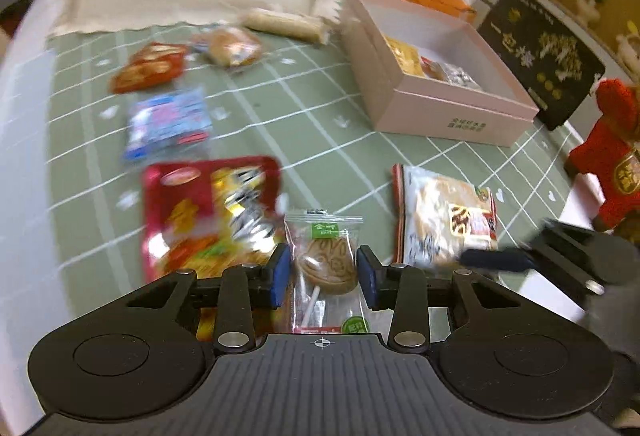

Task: Organize snacks
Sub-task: 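Grasp the clear green-tag packet with the left tool while the right tool grasps a white-label cookie packet, then carry both packets over the pink box and open both tools to drop them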

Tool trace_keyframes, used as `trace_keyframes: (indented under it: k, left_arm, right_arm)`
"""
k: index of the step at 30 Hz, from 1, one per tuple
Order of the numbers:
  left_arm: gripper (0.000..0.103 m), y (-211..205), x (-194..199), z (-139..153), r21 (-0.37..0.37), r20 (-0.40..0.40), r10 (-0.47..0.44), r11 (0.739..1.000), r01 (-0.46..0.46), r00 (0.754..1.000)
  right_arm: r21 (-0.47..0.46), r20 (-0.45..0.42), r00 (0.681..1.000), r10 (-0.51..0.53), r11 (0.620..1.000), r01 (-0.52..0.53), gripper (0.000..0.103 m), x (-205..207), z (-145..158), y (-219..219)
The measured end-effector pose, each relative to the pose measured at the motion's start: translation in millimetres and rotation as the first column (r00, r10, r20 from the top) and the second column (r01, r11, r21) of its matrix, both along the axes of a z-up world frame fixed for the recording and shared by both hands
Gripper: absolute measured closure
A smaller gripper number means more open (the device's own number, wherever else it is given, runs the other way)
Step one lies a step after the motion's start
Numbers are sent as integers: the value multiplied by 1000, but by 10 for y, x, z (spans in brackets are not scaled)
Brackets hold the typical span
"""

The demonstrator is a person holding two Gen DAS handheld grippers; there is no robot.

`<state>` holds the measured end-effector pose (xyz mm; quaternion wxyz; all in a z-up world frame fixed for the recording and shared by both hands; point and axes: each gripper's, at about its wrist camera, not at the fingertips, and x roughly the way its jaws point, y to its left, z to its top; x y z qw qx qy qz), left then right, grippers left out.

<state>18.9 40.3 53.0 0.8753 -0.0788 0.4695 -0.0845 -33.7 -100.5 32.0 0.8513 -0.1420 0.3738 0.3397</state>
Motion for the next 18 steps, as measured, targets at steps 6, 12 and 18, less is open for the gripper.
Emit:
trace_keyframes:
  k: [6,12,18]
  left_arm:
    - [62,306,-330,144,-93,-9,109,990,-109,994]
    - [62,331,-367,198,-162,-26,128,978,-130,991]
    - [62,-65,-255,157,-220,-45,-21,975,10,999]
  right_arm:
    - [-18,8,992,128,992,-128,28,25,-149,352]
    - [-14,-21,997,72,997,-73,65,42,-104,281]
    - [-38,-90,991,-103,994,100,65,-41,15,-332]
